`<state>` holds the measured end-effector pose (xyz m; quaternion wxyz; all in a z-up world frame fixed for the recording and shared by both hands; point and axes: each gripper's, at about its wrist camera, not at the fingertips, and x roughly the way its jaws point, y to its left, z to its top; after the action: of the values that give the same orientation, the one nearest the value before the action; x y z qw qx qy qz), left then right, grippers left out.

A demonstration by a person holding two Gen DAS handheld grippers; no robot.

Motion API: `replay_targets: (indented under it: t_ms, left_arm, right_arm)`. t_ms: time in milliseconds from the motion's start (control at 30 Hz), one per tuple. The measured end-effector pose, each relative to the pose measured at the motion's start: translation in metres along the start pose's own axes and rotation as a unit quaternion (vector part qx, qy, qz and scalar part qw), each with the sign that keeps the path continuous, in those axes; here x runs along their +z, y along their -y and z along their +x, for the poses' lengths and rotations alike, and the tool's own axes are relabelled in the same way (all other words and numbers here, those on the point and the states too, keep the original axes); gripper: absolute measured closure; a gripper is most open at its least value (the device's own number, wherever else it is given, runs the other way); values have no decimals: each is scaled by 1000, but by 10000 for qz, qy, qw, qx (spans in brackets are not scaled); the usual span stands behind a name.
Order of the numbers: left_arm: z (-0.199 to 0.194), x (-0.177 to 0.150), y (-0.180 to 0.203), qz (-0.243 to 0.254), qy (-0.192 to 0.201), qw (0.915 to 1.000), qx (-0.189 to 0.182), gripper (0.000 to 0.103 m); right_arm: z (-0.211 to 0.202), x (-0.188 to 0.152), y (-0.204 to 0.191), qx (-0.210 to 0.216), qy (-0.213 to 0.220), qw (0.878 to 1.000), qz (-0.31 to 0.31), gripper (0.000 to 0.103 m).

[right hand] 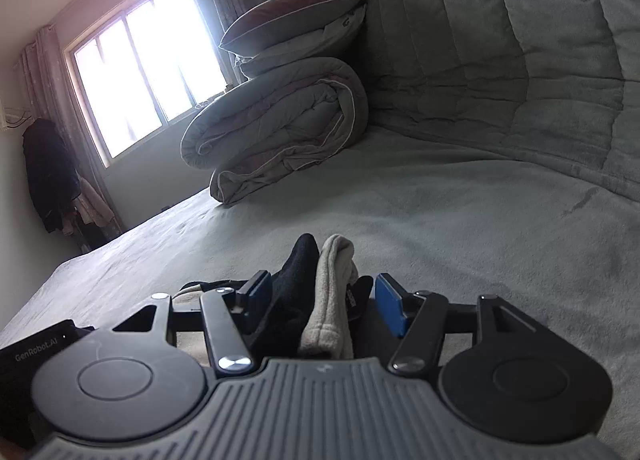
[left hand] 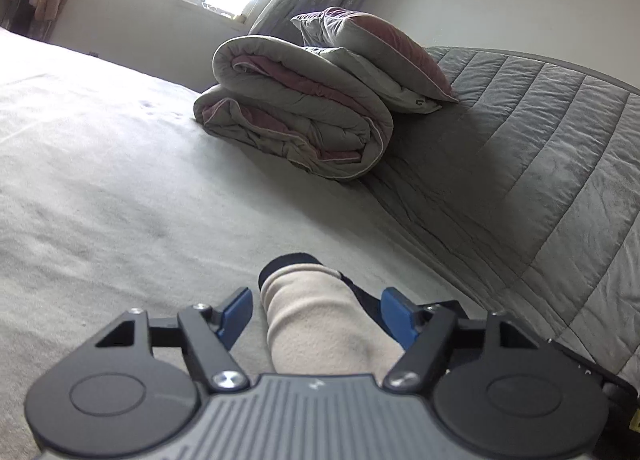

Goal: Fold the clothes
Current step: 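Lay the folded bundle on the bed and open both grippers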

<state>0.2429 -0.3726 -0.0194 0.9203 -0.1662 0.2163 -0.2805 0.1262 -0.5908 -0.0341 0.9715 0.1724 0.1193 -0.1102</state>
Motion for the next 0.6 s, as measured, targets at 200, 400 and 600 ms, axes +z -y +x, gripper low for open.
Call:
replay_targets:
  t_ms: [200, 400, 600]
  left_arm:
    - [22, 4, 19, 883, 74, 9961, 54, 55]
    - [48, -22, 15, 1236, -408, 9909, 333, 61]
    - [46, -23, 28, 1625, -439, 9839, 598, 59]
  right_arm:
    - [-9, -15, -39, 63, 750, 9841, -1611, 63]
    - [25, -26, -33, -230, -236, 9858, -1645, 92]
    - [31, -30, -34, -477, -493, 9834, -1681, 92]
